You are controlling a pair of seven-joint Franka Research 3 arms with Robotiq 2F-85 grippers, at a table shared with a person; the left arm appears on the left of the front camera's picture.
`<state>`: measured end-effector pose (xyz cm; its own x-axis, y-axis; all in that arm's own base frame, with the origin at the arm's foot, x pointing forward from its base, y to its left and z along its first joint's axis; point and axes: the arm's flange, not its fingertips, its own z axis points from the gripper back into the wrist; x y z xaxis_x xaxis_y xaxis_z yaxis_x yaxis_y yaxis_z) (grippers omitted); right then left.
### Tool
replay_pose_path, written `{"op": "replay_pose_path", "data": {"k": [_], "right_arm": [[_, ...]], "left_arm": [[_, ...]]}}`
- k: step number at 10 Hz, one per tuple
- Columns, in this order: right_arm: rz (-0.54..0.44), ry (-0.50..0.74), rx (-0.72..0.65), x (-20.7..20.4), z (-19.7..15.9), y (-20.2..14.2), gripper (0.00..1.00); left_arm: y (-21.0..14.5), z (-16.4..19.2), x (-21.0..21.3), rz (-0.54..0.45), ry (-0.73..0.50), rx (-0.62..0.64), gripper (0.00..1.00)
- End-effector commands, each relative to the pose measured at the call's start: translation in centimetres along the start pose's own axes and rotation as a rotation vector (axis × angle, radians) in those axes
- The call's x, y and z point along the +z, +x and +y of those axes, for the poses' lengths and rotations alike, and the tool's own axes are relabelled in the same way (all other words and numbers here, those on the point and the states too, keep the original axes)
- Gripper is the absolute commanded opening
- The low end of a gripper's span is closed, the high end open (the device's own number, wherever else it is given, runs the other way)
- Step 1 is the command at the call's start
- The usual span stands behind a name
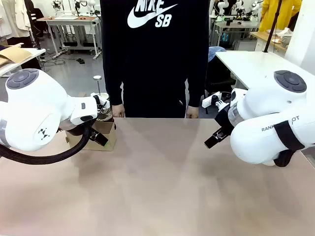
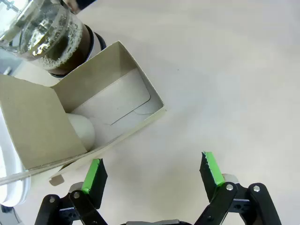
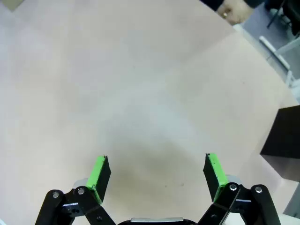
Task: Pour a drink into a cup and package it in a carrier.
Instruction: Pick up the 600 ml Paper Cup and place it in the middle top area of the table.
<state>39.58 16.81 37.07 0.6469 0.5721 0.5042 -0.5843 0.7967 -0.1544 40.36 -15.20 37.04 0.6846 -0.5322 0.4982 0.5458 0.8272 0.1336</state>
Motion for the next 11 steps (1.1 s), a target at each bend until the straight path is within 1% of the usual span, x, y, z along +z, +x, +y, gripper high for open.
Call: {"op": "replay_pose_path", "data": {"k": [1,11], "right_arm": [[0.0,0.0,0.0,0.0,0.0,0.0,1.0],[0.0,0.0,0.001,-0.01,0.01,0.0,1.0]], "left_arm": [[0.0,0.0,0.0,0.0,0.0,0.0,1.0],[0.0,0.0,0.0,0.0,0.0,0.0,1.0]]}}
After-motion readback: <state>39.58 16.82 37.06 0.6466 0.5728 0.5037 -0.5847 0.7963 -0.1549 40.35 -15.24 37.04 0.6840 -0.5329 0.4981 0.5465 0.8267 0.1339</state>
